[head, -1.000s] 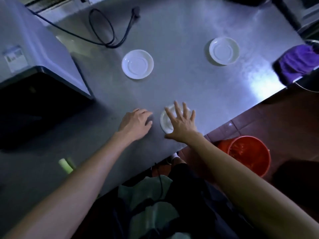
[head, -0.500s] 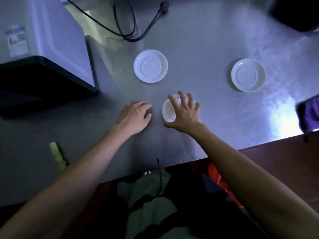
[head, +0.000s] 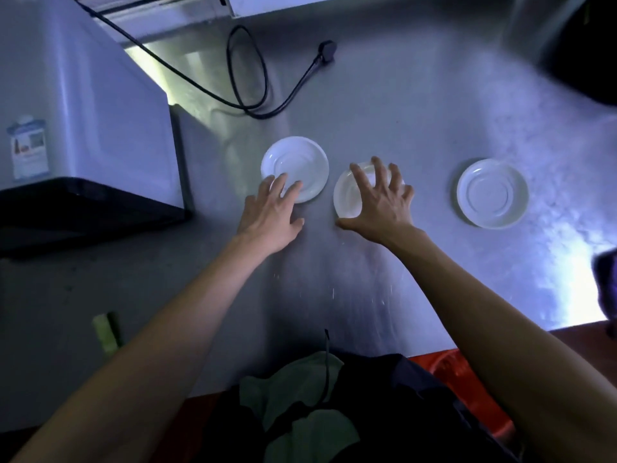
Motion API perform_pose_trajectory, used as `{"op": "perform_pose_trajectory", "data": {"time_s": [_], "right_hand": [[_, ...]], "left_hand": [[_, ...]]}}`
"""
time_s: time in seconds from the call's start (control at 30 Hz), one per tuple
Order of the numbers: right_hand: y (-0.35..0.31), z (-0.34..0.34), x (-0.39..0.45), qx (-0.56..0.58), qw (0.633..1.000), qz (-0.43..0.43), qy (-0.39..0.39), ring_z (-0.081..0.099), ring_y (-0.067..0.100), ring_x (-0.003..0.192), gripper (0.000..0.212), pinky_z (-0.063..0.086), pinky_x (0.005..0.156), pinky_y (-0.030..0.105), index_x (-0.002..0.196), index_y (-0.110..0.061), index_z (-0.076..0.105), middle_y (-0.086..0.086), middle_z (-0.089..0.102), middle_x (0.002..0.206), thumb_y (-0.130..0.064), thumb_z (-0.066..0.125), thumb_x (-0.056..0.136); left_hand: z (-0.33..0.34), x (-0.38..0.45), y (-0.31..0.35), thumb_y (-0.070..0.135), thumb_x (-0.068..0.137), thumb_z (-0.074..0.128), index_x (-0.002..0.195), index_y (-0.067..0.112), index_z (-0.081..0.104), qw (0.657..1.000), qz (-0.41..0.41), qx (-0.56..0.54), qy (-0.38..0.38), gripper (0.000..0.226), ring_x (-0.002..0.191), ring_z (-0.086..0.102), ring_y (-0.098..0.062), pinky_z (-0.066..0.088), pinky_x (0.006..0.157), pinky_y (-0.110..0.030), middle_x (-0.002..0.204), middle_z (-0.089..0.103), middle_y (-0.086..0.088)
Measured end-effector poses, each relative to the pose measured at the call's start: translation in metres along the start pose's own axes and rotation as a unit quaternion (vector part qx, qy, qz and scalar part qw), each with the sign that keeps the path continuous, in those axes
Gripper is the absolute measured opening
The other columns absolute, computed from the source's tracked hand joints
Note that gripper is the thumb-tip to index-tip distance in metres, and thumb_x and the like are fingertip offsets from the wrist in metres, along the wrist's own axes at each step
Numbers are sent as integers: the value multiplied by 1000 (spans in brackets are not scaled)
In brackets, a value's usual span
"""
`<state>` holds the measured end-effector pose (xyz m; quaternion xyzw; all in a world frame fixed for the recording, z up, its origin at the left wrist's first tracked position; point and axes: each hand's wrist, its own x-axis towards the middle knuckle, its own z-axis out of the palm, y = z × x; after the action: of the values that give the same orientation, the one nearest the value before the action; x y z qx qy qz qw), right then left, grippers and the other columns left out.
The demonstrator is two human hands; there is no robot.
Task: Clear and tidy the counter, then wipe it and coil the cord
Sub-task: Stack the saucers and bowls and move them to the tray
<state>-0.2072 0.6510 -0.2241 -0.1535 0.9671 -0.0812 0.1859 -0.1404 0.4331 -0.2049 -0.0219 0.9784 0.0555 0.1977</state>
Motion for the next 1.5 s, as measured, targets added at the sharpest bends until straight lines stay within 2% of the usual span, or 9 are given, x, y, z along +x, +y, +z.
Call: {"op": "perform_pose_trajectory", "data": {"time_s": [0.17, 0.37, 0.47, 0.57, 0.67, 1.13, 1.37, 1.5], "right_hand": [[4, -2, 31, 7, 1000, -5, 6, 9, 39, 144, 117, 28, 103, 60, 151, -38, 14, 6, 9, 160, -71, 75, 56], [7, -6, 68, 15, 1000, -5, 8, 7, 41, 146, 113, 23, 105, 62, 151, -37, 18, 8, 10, 160, -67, 74, 58], [12, -8, 77, 19, 1000, -5, 7, 7, 42, 147, 116, 23, 106, 62, 151, -36, 17, 9, 9, 162, -68, 76, 57], [15, -8, 79, 22, 1000, -2, 4, 7, 42, 147, 117, 22, 106, 62, 152, -36, 17, 9, 9, 163, -68, 76, 57], [15, -8, 75, 20, 1000, -1, 4, 8, 42, 147, 116, 23, 106, 62, 152, -36, 17, 9, 9, 162, -69, 75, 57], [-21, -16, 6, 10, 998, -52, 22, 6, 40, 146, 116, 24, 106, 63, 152, -39, 14, 6, 8, 162, -74, 71, 58], [-68, 5, -44, -5, 994, -108, -1, 5, 39, 147, 116, 22, 109, 65, 152, -38, 13, 6, 6, 162, -75, 72, 59], [-107, 19, -69, -22, 989, -145, -4, 7, 39, 147, 115, 24, 108, 63, 152, -38, 16, 6, 7, 162, -74, 72, 59]], "left_hand": [[-9, 45, -4, 57, 81, 67, 154, 27, 17, 1000, -13, 13, -16, 94, 151, 5, -32, 40, 102, -56, 164, 5, -6], [-13, 92, -4, 77, 65, 67, 154, 35, 4, 998, -8, 21, -59, 117, 151, -9, -40, 22, 110, -70, 166, -6, -6], [-12, 103, -1, 81, 55, 69, 152, 37, 4, 998, -3, 21, -65, 125, 150, -1, -39, 27, 107, -69, 165, -1, -5], [-10, 103, 2, 77, 53, 71, 151, 38, 10, 999, 0, 20, -43, 122, 146, 13, -35, 35, 102, -66, 160, 10, -5], [-12, 98, 3, 75, 53, 72, 150, 38, 14, 999, -1, 19, -33, 119, 144, 17, -35, 36, 101, -65, 158, 15, -7], [-16, -4, -7, 78, 58, 69, 151, 38, 10, 999, -36, 14, 29, 118, 144, 16, -35, 33, 101, -64, 159, 12, -7], [4, -82, -33, 76, 59, 69, 151, 37, 13, 997, -72, -18, 17, 115, 144, 15, -36, 33, 104, -65, 157, 13, -6], [17, -134, -61, 74, 58, 68, 151, 37, 14, 993, -104, -41, 42, 114, 146, 13, -32, 31, 107, -64, 157, 13, -5]]}}
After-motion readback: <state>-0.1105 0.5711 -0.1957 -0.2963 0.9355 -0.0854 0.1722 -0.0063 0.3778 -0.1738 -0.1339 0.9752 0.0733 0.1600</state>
